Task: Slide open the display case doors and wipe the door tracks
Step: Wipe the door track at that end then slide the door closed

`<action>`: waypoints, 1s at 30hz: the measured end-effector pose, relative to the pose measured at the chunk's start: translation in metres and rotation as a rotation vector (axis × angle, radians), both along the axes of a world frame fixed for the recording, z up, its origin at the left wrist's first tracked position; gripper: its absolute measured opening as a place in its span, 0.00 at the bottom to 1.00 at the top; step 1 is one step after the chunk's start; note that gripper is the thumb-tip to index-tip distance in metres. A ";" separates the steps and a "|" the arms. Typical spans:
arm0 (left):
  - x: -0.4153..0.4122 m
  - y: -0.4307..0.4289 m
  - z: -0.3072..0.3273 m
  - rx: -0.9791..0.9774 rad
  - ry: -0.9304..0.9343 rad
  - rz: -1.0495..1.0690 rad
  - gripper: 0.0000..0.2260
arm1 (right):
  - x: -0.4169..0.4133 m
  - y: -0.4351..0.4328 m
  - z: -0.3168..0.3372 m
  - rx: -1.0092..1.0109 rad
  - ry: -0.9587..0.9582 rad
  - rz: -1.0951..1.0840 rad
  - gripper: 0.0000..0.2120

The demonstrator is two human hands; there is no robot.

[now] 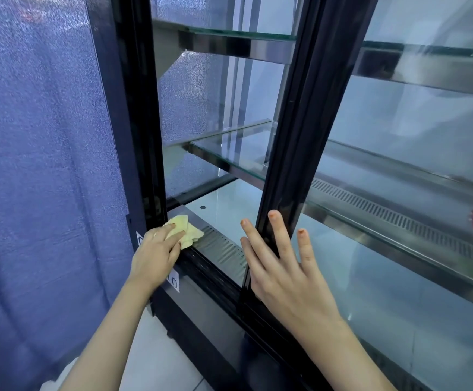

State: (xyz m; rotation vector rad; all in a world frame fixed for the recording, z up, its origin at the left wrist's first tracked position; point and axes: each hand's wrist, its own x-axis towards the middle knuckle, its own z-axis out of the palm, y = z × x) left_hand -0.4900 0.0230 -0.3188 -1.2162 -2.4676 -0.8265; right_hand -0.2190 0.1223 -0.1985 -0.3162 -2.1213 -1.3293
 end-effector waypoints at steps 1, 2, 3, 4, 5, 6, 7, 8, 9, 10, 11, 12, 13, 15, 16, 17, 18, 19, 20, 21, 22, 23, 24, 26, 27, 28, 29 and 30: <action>0.001 0.001 -0.002 0.007 0.008 0.009 0.12 | 0.000 0.000 0.000 -0.001 0.001 -0.001 0.24; 0.004 0.002 -0.001 0.014 0.011 0.019 0.12 | 0.000 0.000 0.000 -0.003 0.001 -0.004 0.25; 0.008 0.003 -0.002 0.022 0.009 0.022 0.12 | 0.000 0.000 -0.001 -0.006 0.000 -0.007 0.25; 0.014 0.003 -0.002 0.029 0.011 0.019 0.14 | 0.000 -0.001 -0.001 -0.010 -0.001 -0.007 0.25; 0.023 0.003 -0.002 0.043 0.026 0.003 0.17 | 0.000 -0.001 -0.001 -0.015 0.002 -0.008 0.26; 0.034 0.003 -0.001 0.051 0.043 -0.016 0.20 | 0.000 -0.001 -0.001 -0.020 0.006 -0.009 0.27; 0.046 0.002 0.000 0.060 0.061 -0.041 0.20 | 0.000 -0.001 -0.001 -0.024 0.009 -0.013 0.27; 0.059 0.002 0.001 0.066 0.073 -0.066 0.19 | 0.000 -0.002 0.000 -0.025 0.008 -0.016 0.27; 0.073 0.001 0.000 0.072 0.079 -0.088 0.19 | 0.000 -0.002 0.000 -0.025 0.005 -0.018 0.26; 0.086 0.000 0.000 0.072 0.077 -0.105 0.18 | 0.000 -0.002 0.000 -0.026 0.001 -0.020 0.25; 0.097 0.000 0.000 0.070 0.075 -0.118 0.18 | 0.000 -0.003 0.001 -0.026 -0.003 -0.025 0.24; 0.106 0.000 0.000 0.067 0.072 -0.132 0.18 | 0.001 -0.003 0.001 -0.026 -0.006 -0.032 0.24; 0.112 0.000 -0.002 0.069 0.079 -0.145 0.17 | 0.001 -0.003 0.002 -0.027 -0.008 -0.040 0.24; 0.118 0.000 -0.004 0.072 0.095 -0.178 0.16 | 0.000 -0.004 0.003 -0.026 -0.010 -0.050 0.24; 0.116 0.001 -0.004 0.076 0.102 -0.191 0.15 | 0.000 -0.005 0.003 -0.027 -0.006 -0.044 0.24; 0.112 0.002 -0.004 0.079 0.107 -0.194 0.14 | 0.001 -0.005 0.004 -0.030 -0.001 -0.030 0.24; 0.105 0.003 -0.003 0.077 0.100 -0.182 0.11 | 0.002 -0.005 0.004 -0.035 0.001 -0.007 0.23; 0.096 0.004 -0.002 0.072 0.082 -0.156 0.09 | 0.003 -0.006 0.004 -0.044 0.001 0.021 0.21; 0.086 0.005 0.000 0.066 0.054 -0.125 0.10 | 0.003 -0.006 0.005 -0.056 0.004 0.050 0.19; 0.076 0.005 0.001 0.059 0.033 -0.095 0.10 | 0.004 -0.007 0.006 -0.077 0.012 0.074 0.17; 0.067 0.005 0.004 0.051 0.014 -0.073 0.11 | 0.005 -0.008 0.007 -0.101 0.026 0.089 0.15; 0.059 0.005 0.006 0.041 -0.001 -0.062 0.11 | 0.005 -0.008 0.008 -0.124 0.033 0.097 0.14; 0.052 0.005 0.007 0.031 -0.020 -0.055 0.11 | 0.006 -0.008 0.008 -0.143 0.025 0.102 0.15; 0.040 0.006 0.006 0.028 -0.036 -0.048 0.11 | 0.010 -0.009 0.011 -0.163 -0.034 0.117 0.16; 0.035 0.007 0.005 0.035 -0.043 -0.040 0.11 | 0.013 -0.009 0.014 -0.171 -0.067 0.128 0.17; 0.031 0.008 0.005 0.046 -0.064 -0.026 0.12 | 0.016 -0.009 0.017 -0.177 -0.093 0.141 0.18; 0.027 0.009 0.006 0.056 -0.091 -0.008 0.12 | 0.021 -0.009 0.021 -0.178 -0.108 0.150 0.18; 0.022 0.009 0.008 0.062 -0.103 0.004 0.11 | 0.026 -0.010 0.024 -0.171 -0.111 0.149 0.17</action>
